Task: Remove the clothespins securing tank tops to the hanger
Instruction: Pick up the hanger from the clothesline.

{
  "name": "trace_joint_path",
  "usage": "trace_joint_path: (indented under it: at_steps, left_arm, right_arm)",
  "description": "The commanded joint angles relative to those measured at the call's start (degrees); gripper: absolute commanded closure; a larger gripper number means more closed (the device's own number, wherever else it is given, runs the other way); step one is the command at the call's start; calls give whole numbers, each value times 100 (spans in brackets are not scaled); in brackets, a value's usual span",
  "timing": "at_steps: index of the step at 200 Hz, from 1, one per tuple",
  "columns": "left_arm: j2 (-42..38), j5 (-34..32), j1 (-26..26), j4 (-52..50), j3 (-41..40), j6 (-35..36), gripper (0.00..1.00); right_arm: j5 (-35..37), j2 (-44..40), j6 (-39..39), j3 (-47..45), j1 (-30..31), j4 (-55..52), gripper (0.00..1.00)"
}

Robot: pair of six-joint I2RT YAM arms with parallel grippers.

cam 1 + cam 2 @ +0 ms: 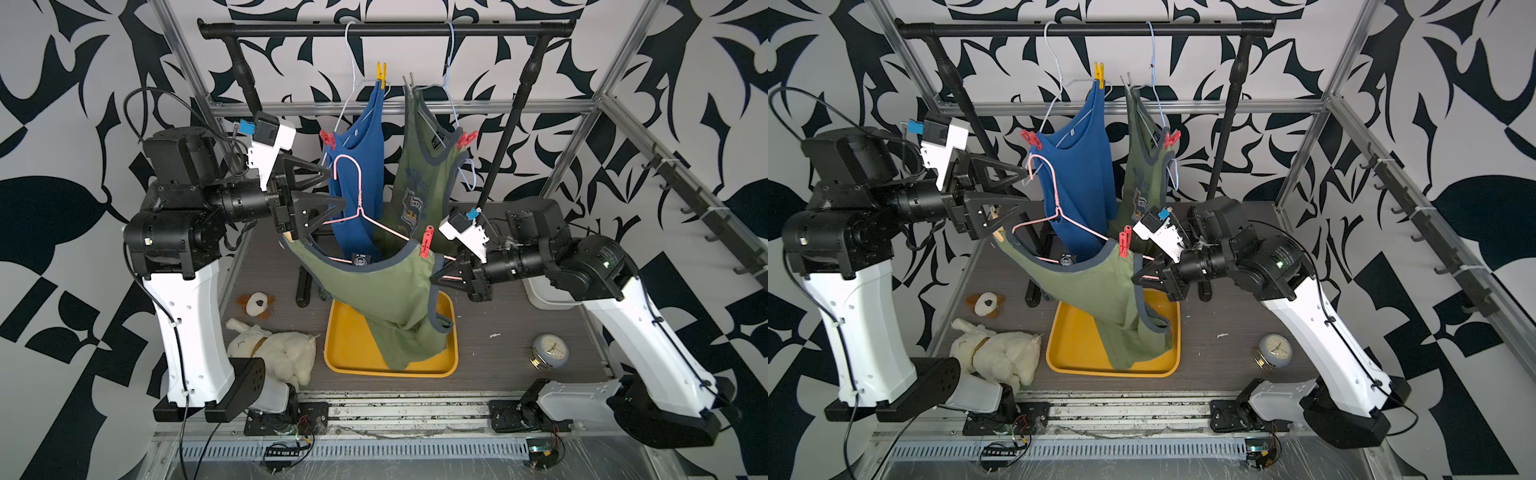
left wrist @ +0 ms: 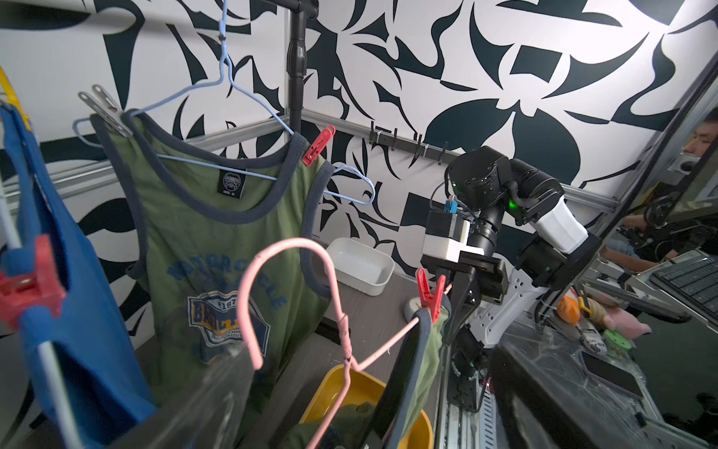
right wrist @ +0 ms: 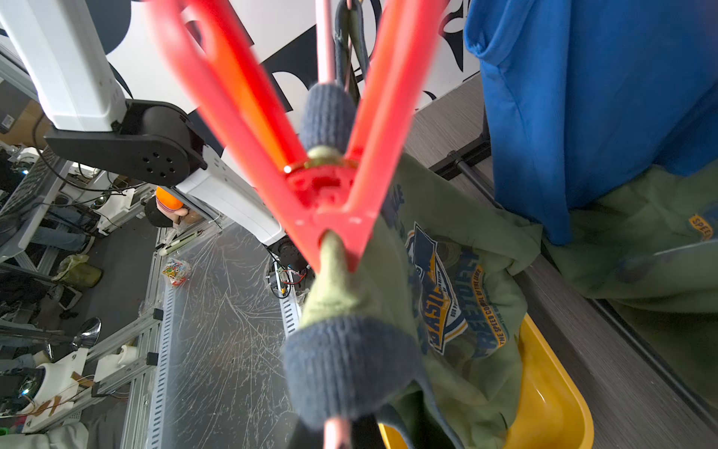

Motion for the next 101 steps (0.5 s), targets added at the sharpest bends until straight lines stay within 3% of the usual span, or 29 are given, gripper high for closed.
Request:
trace_joint_path:
  at_steps: [1,25,74,101]
  left_arm:
    - [-127,231,-14,97,-323,4,1]
    - [-239,277,-14,-43,-592,209,1]
    - [-188,629,-17,434,-854,-233,0]
    - [-99,803,-15,611,-809,-447,6]
  right_arm:
    - [-78,-145,-128,343,35,835,100]
    - [-249,-46,-78,342,44,1025,100]
    - [-430,298,-150,480,248,1079,100]
    - [-390,417,-176,525,316,1117,100]
